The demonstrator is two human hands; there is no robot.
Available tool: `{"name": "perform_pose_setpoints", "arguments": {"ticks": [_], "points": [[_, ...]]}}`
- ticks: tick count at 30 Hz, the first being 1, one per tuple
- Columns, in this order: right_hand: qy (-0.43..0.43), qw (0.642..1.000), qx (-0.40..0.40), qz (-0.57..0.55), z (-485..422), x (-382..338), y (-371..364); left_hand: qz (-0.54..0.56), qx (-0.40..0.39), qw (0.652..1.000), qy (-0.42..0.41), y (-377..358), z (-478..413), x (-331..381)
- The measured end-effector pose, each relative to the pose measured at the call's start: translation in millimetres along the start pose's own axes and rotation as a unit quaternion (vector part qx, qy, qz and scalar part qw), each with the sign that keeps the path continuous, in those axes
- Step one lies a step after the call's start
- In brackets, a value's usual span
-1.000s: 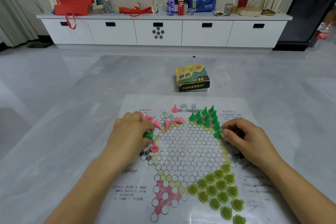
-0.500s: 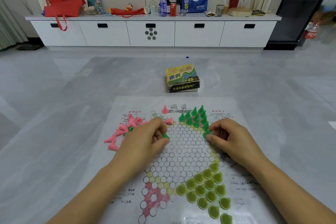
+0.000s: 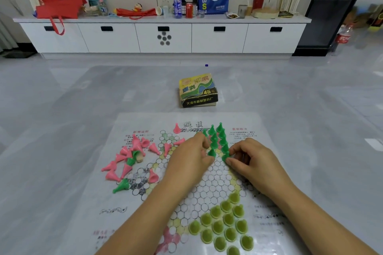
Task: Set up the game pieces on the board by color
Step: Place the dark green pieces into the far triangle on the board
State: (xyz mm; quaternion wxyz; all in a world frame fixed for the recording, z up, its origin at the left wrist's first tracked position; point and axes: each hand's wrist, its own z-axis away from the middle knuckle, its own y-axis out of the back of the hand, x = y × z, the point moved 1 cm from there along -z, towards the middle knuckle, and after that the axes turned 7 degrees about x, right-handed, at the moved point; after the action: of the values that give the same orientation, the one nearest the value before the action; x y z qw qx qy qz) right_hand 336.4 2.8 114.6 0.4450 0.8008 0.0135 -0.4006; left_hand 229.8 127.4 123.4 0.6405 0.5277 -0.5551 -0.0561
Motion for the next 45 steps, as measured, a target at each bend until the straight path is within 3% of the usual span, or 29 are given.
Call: {"name": "perform_pose_setpoints", "arguments": {"ticks": [5,15,36,41,45], "points": [[-0.001,1.0,-0.001,0.001,-0.5,0.7,-0.2,-0.013,0.052,0.998,-0.026,-3.7,2.3,-3.1],[0.001,1.0,-0.005,0.009,-0.3,2.0,-0.2,-0.007,0.08,0.997,-0.022,-7.0,6.6,0.7],[0.0,1.0,-0.008,0.002,0.2,-0.6,1.5,0.002,0.09,0.996,-0.014,-5.2,9.0,1.5],[-0.018,0.999,-0.004,-0.026,0.1,-1.7,2.9,-0.124,0.175,0.976,-0.024,22.0,5.2,-14.7],[-0.022,0.999,-0.005,-0.028,-0.2,-1.1,2.4,-0.25,0.153,0.955,0.04,37.4,-1.9,-39.3]]}}
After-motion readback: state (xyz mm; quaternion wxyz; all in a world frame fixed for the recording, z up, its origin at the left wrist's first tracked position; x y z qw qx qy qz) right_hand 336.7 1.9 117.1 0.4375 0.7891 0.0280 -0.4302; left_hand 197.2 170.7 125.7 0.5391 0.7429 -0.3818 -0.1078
